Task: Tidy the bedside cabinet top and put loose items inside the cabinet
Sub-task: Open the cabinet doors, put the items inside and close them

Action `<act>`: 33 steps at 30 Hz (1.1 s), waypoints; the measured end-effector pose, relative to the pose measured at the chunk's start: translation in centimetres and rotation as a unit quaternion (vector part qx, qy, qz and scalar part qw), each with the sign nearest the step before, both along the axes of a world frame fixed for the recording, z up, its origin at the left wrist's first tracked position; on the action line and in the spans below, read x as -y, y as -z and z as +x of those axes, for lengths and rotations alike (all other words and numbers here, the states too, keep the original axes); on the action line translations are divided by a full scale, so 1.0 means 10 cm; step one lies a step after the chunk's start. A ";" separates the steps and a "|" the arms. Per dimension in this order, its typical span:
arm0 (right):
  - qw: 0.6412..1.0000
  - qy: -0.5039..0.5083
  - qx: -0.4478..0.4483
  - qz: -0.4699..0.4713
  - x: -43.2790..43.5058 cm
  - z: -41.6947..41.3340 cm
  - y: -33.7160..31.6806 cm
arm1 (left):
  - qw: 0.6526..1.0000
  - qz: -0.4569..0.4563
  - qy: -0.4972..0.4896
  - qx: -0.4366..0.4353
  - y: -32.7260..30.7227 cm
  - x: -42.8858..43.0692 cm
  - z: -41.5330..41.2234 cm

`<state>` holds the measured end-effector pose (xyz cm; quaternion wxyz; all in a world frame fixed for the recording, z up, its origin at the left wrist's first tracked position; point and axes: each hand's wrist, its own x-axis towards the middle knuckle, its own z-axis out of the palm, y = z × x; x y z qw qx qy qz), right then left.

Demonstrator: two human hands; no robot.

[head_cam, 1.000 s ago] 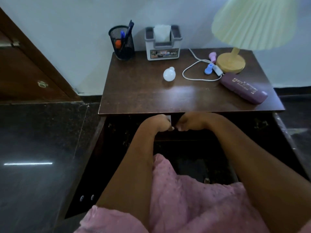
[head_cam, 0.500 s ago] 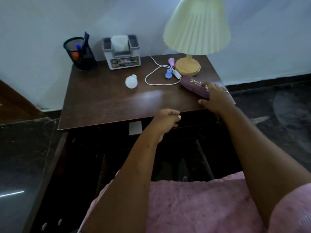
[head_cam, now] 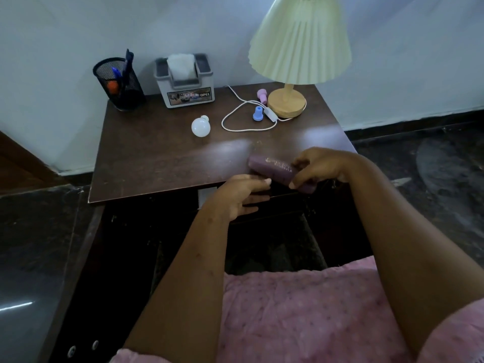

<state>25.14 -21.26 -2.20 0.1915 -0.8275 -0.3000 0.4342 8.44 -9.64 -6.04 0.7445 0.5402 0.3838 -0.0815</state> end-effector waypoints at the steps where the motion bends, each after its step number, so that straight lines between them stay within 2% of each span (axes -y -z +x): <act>1: 0.999 -0.010 -0.049 -0.020 0.02 -0.05 0.01 | 1.000 -0.004 0.019 -0.008 -0.01 -0.02 -0.05; 3: 0.992 -0.034 -0.105 -0.058 0.03 -0.15 0.05 | 0.998 -0.010 0.050 -0.035 -0.03 -0.04 -0.16; 9: 0.974 -0.074 -0.158 -0.146 -0.09 -0.43 0.37 | 0.991 -0.002 0.038 -0.131 0.06 -0.06 -0.29; 12: 0.978 -0.035 -0.151 -0.144 -0.21 -0.58 0.65 | 0.988 0.009 -0.001 -0.153 0.22 -0.07 -0.26; 16: 0.985 0.053 -0.137 -0.088 -0.39 -0.70 1.05 | 0.985 0.013 -0.065 -0.160 0.44 -0.10 -0.15; 20: 0.990 0.114 -0.071 -0.043 -0.57 -0.67 1.37 | 0.983 0.023 -0.059 -0.170 0.60 -0.14 -0.02; 26: 0.990 0.090 0.077 -0.078 -0.75 -0.52 1.66 | 0.985 0.001 -0.050 -0.166 0.88 -0.23 0.20; 33: 0.987 0.104 0.123 -0.028 -0.87 -0.42 1.85 | 0.986 0.025 -0.086 -0.141 1.22 -0.33 0.41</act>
